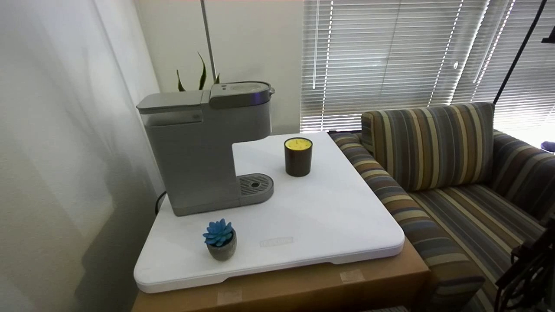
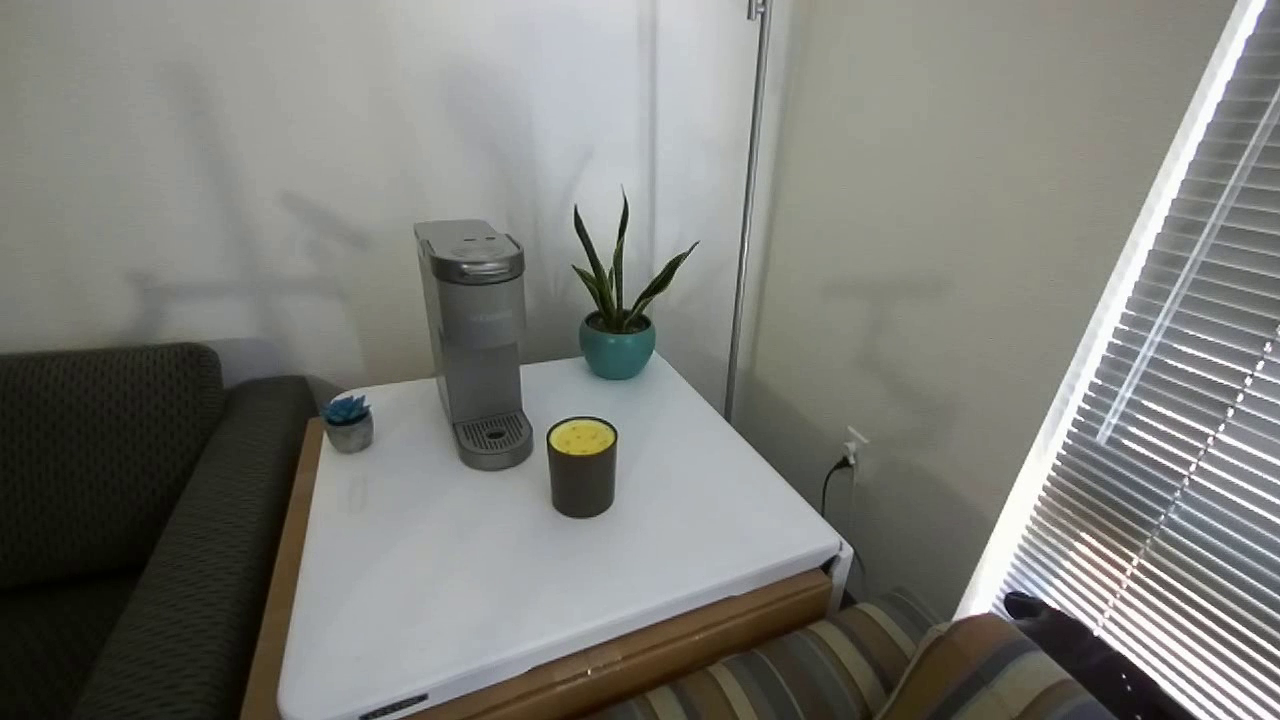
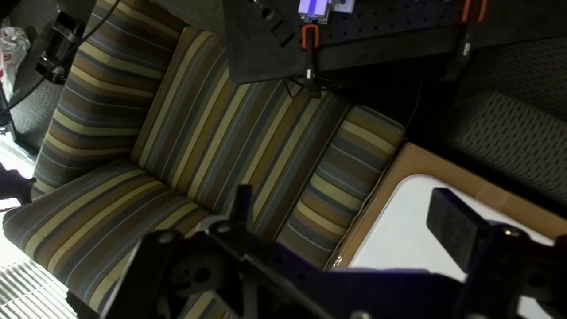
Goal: Open the top of the coffee maker
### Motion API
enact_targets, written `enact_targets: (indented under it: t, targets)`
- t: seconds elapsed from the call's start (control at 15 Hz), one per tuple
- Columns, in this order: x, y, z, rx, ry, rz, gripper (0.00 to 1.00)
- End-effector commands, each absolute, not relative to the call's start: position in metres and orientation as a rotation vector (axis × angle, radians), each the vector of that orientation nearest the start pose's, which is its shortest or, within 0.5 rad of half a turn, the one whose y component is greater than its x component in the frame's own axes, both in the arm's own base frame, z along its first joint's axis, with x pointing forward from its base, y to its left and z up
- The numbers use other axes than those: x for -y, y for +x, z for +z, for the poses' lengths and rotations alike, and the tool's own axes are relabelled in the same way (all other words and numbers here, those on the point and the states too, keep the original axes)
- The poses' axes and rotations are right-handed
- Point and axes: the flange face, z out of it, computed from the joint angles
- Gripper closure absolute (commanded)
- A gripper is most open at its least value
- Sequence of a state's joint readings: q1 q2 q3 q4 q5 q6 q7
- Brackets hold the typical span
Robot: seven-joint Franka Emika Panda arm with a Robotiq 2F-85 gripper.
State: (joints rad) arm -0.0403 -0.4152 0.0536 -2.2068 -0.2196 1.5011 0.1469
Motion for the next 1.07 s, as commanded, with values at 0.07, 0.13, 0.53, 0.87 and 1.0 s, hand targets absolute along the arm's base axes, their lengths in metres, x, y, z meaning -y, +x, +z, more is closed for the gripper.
enact_targets:
  t: [0.07,0.13,0.53,0.87,1.0]
  targets:
    - [0.008,0.442,0.497,-0.240,-3.201,0.409,0.00]
    - [0.005,0.449,0.485,-0.233,-3.152,0.408,0.00]
    - [-0.007,0.463,0.448,-0.199,-3.066,0.422,0.00]
    - [-0.007,0.471,0.438,-0.344,-3.007,0.410,0.00]
    - [-0.009,0.477,0.431,-0.432,-2.938,0.410,0.00]
